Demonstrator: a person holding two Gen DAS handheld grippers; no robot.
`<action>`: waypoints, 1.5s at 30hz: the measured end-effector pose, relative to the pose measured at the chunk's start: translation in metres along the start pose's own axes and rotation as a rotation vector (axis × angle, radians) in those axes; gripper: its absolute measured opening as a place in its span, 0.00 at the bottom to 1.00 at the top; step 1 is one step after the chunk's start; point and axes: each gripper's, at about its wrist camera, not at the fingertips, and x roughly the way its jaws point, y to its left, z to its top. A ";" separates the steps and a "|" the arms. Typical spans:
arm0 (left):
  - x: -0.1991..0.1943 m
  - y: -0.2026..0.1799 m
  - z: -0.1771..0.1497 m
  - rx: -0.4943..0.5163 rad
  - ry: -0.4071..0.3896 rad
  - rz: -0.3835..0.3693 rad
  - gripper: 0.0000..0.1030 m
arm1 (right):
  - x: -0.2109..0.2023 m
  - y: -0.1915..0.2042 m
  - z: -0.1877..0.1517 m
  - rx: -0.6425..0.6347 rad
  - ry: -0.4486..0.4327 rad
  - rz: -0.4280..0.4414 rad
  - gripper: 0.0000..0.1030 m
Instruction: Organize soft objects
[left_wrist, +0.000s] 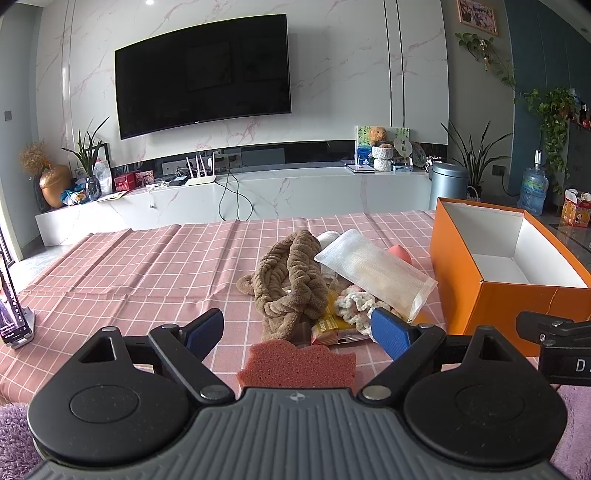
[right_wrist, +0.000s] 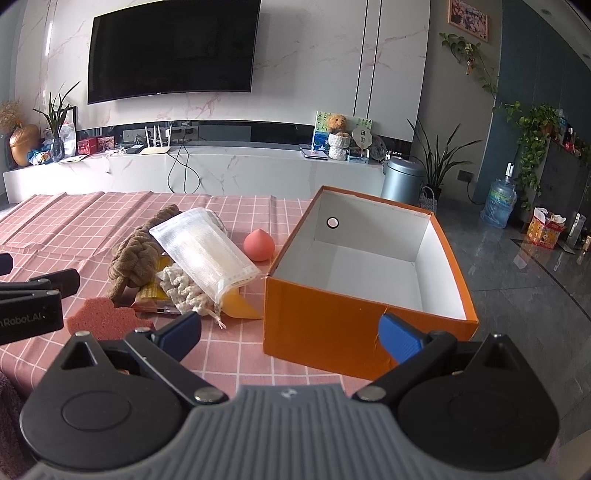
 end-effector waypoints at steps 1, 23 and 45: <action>0.001 0.000 0.000 0.000 0.000 0.000 1.00 | 0.000 0.000 0.000 0.002 0.002 -0.001 0.98; 0.000 -0.002 -0.004 -0.006 0.014 -0.003 1.00 | 0.007 0.002 -0.003 0.004 0.028 0.012 0.98; 0.094 0.057 0.009 -0.202 0.363 -0.153 0.84 | 0.101 0.064 0.052 -0.277 0.062 0.284 0.75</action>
